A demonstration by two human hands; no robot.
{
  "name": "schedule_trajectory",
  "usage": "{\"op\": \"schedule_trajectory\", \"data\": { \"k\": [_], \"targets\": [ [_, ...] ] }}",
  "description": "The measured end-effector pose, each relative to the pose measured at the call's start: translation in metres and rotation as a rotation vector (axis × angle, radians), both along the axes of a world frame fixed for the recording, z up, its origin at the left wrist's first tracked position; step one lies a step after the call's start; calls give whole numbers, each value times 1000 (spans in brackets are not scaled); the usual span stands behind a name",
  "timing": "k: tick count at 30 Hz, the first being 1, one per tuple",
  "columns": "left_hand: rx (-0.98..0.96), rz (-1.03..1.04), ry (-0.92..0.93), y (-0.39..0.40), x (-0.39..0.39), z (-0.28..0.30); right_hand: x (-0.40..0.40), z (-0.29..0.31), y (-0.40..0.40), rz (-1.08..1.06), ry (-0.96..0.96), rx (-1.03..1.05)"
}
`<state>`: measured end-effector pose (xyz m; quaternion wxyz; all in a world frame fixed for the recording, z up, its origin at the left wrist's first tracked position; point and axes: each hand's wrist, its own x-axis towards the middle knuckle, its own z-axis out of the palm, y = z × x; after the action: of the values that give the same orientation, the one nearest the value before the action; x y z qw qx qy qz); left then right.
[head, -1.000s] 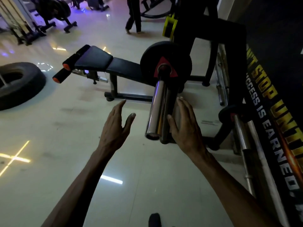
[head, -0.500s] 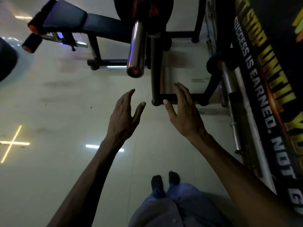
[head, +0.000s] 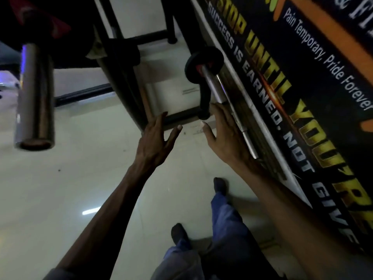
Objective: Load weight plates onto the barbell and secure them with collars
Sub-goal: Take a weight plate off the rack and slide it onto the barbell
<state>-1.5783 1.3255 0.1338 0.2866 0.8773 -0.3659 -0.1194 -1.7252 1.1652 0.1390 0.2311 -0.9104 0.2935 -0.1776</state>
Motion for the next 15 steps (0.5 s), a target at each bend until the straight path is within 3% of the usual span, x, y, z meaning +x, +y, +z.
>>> {"op": "schedule_trajectory", "data": {
  "k": [4, 9, 15],
  "targets": [
    [-37, -32, 35, -90, 21, -12, 10, -10, -78, -23, 39, -54],
    [-69, 9, 136, -199, 61, -41, 50, -29, -186, 27, 4, 46],
    [-90, 97, 115, -299, 131, -83, 112, -77, -298, 203, 31, 109]
  ]
}}
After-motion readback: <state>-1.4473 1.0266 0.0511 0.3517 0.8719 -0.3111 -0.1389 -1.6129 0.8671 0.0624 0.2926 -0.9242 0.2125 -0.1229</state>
